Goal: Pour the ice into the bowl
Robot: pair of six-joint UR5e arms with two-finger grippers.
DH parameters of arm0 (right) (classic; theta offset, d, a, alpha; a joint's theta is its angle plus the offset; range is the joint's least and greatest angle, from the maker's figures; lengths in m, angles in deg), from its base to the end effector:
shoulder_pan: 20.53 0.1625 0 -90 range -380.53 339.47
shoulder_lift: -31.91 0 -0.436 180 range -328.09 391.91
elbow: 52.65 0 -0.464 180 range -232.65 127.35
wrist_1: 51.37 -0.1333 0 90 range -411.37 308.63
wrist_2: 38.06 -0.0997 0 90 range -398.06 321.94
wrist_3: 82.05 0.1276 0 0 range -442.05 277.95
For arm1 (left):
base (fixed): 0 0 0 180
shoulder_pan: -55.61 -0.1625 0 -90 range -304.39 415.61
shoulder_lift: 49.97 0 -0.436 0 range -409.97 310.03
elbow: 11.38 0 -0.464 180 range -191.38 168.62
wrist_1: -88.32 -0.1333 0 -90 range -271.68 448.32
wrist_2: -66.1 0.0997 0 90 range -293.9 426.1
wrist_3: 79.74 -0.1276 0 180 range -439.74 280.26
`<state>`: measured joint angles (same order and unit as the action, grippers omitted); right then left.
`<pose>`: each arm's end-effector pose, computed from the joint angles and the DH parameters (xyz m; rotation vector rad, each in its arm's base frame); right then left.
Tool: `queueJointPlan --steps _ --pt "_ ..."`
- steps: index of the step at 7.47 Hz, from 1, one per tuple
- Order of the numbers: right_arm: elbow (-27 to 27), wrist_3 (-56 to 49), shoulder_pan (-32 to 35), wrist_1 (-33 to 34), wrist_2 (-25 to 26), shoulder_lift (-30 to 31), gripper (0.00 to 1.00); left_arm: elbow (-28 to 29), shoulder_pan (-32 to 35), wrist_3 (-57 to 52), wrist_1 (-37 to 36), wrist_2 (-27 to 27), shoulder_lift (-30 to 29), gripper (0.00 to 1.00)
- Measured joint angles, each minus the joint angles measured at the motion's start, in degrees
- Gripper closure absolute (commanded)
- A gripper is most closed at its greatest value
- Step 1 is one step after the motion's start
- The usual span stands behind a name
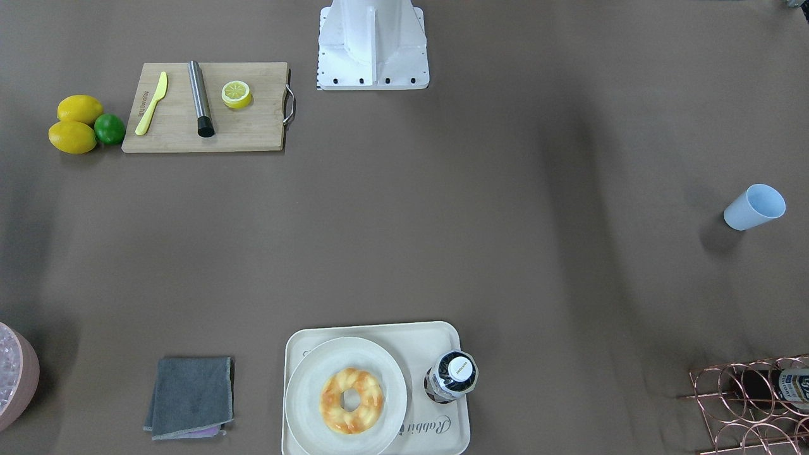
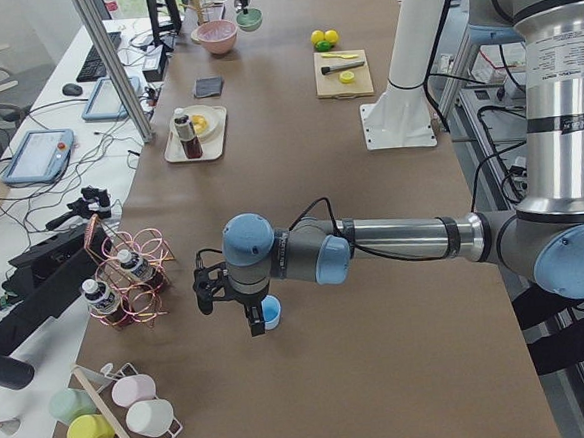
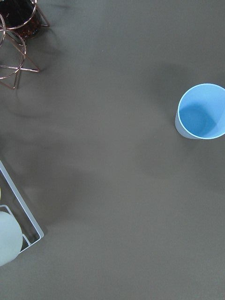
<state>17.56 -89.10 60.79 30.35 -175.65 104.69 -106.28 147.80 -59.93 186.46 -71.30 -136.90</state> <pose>-0.0671 -0.6983 0.6755 0.0824 -0.8344 -0.2997 -0.0605 -0.5517 0.6509 0.0358 0.8435 -0.2890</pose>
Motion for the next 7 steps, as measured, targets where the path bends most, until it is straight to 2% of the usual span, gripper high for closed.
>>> queueJointPlan --steps 3,6,7 --pt "-2.5 1.9 -1.1 -6.3 0.2 2.2 1.00 0.2 -0.2 -3.8 4.9 0.1 2.0 0.03" --pt "-2.9 4.5 -2.1 -12.5 0.4 5.6 1.00 0.5 -0.5 -6.7 6.3 0.1 2.6 0.03" --pt "-3.1 5.2 -2.3 -14.1 0.5 6.4 0.87 0.7 -0.6 -6.9 6.3 0.0 2.7 0.03"
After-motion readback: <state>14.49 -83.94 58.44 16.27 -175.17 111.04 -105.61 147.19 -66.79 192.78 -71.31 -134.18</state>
